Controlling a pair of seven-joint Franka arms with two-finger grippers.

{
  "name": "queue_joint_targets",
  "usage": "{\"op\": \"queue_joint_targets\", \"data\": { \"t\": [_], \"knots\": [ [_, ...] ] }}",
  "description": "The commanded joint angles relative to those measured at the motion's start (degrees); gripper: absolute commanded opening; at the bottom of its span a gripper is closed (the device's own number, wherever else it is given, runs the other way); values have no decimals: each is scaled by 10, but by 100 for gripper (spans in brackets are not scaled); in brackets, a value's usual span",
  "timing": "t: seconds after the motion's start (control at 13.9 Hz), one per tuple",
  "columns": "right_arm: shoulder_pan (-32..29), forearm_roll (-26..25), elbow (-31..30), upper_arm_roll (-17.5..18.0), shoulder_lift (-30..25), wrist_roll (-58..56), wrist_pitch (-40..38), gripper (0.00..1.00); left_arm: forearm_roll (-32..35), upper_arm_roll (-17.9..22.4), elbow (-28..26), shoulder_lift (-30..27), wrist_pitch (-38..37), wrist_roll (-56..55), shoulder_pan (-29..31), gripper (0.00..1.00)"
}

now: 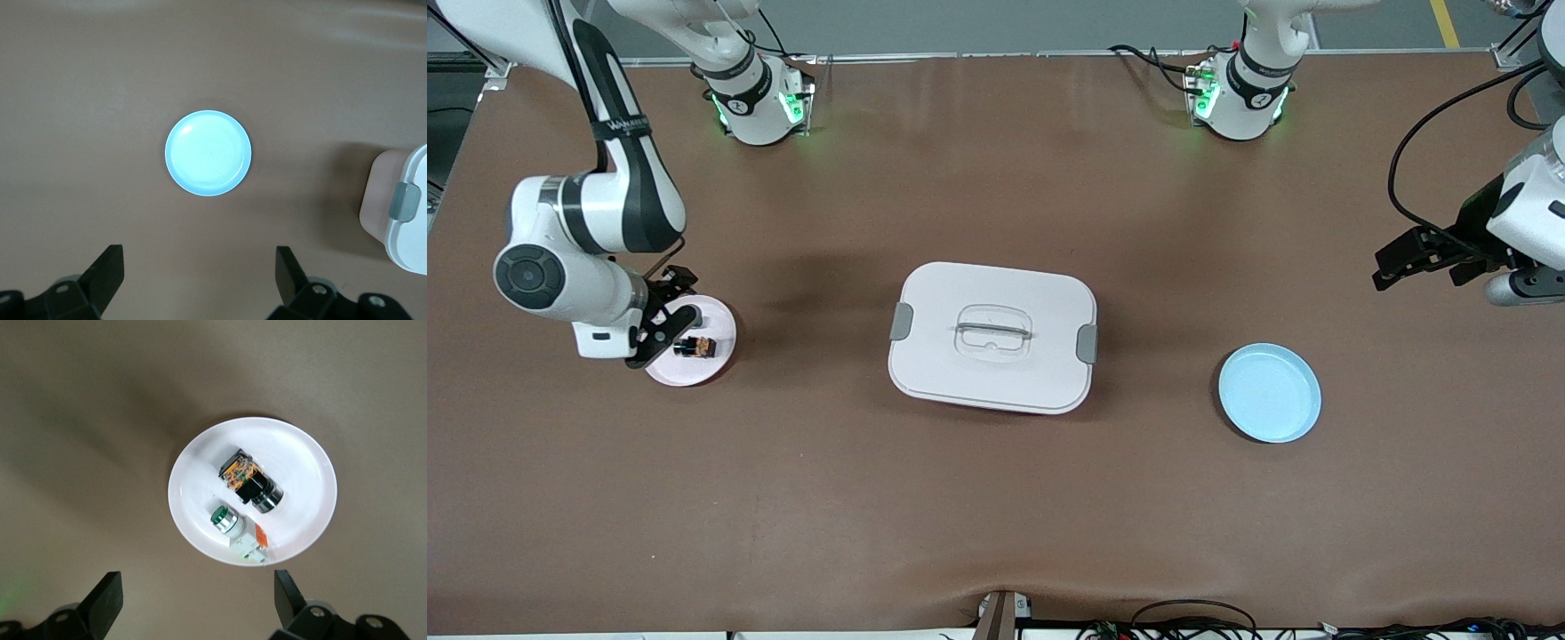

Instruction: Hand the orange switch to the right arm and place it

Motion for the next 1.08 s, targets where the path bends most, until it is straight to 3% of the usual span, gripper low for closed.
{"op": "queue_joint_targets", "data": {
  "t": [0.0, 0.22, 0.43, 1.01],
  "knots": [
    [30, 13, 25, -1, -22, 89, -54, 100, 7, 2, 17, 7, -14, 0, -2, 100],
    [35, 40, 36, -1, -49, 182, -81, 100, 7, 2, 17, 7, -14, 0, -2, 100],
    [35, 60, 89, -1, -48, 251, -141, 100, 7, 2, 16, 7, -13, 0, -2, 100],
    [3, 94, 188, -7, -48, 348, -211, 100, 5, 2, 18, 6, -17, -4, -3, 100]
  ]
}}
